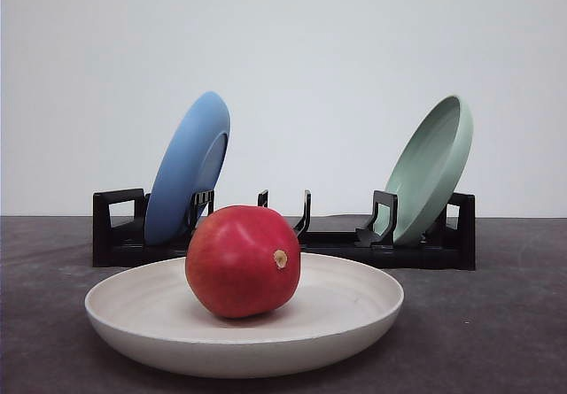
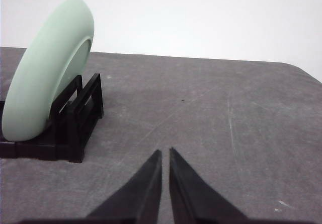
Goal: Place pomegranate in white plate
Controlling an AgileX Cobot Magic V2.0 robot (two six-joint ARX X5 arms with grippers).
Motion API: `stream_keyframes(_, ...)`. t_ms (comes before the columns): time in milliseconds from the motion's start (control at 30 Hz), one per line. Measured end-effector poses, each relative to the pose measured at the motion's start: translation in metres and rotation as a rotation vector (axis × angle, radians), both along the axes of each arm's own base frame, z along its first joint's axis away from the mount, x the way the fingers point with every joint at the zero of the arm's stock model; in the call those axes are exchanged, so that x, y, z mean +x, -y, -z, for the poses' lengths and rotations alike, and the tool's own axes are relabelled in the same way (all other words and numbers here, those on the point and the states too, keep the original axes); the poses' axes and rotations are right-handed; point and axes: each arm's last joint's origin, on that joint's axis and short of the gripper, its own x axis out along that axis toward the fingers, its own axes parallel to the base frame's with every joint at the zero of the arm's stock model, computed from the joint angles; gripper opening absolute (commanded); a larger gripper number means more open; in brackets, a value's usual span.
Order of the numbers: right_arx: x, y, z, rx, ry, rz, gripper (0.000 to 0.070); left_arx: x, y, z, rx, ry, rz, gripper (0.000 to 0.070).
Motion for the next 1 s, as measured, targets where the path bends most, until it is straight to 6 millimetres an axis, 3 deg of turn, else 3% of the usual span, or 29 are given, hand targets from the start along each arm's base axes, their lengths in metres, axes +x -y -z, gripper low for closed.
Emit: stream_keyframes(1000,0.0000,0.0000,0.0000,0.000,0.000,0.000,0.0023,0.0000,0.0000,0.0000,0.000,0.000,0.000,0.0000)
